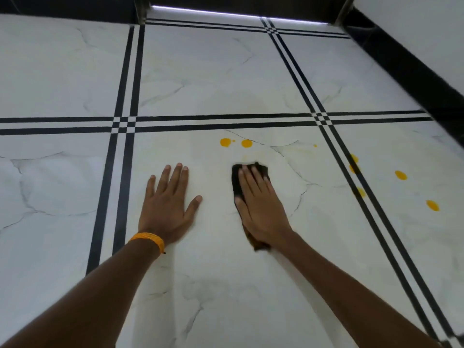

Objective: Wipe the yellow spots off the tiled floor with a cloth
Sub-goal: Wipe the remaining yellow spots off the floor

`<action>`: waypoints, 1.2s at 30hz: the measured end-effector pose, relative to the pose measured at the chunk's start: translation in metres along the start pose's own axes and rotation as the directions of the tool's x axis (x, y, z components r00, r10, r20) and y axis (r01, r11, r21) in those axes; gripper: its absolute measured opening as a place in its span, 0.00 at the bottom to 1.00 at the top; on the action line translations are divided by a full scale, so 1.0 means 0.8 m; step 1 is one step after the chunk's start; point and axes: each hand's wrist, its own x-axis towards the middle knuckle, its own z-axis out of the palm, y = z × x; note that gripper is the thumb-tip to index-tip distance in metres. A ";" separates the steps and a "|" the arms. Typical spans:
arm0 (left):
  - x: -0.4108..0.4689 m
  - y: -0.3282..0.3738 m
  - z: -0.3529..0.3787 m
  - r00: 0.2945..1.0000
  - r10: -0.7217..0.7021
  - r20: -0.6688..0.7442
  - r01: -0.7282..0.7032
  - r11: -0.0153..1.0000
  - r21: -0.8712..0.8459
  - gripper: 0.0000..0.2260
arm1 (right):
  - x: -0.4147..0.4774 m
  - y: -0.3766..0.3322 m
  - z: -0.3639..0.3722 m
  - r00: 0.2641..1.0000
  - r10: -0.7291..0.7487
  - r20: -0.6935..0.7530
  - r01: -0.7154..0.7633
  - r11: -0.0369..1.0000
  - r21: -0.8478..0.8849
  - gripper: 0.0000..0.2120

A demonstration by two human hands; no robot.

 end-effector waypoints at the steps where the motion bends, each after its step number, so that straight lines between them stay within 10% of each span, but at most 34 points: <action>1: 0.000 0.006 0.000 1.000 -0.004 0.002 0.004 1.000 -0.010 0.34 | -0.027 0.019 -0.008 0.999 -0.048 0.022 0.047 0.999 0.010 0.32; 7: -0.007 0.010 0.000 1.000 -0.009 0.002 0.009 1.000 -0.023 0.34 | 0.085 0.145 -0.041 0.877 0.475 -0.076 -0.477 0.879 -0.001 0.36; 14: 0.003 0.005 0.002 1.000 -0.011 0.022 0.011 1.000 -0.018 0.33 | 0.054 0.040 -0.009 0.992 -0.127 0.014 0.127 0.992 0.009 0.32; 21: -0.013 0.011 -0.005 0.998 -0.005 0.056 0.007 0.999 -0.035 0.33 | 0.001 0.277 -0.066 0.865 0.501 -0.024 -0.502 0.863 -0.061 0.34; 26: 0.003 0.010 -0.004 1.000 0.000 0.013 0.001 0.999 -0.049 0.33 | 0.116 0.131 -0.031 0.964 0.249 -0.097 -0.253 0.967 -0.027 0.35; 31: 0.001 0.014 -0.010 1.000 -0.006 0.027 0.006 1.000 -0.022 0.33 | -0.010 0.061 -0.008 0.997 -0.077 0.008 0.077 0.996 0.039 0.31; 36: 0.068 0.005 -0.031 0.999 -0.048 0.002 0.048 0.994 -0.101 0.34 | 0.049 0.144 -0.038 0.934 0.347 -0.083 -0.347 0.938 0.014 0.36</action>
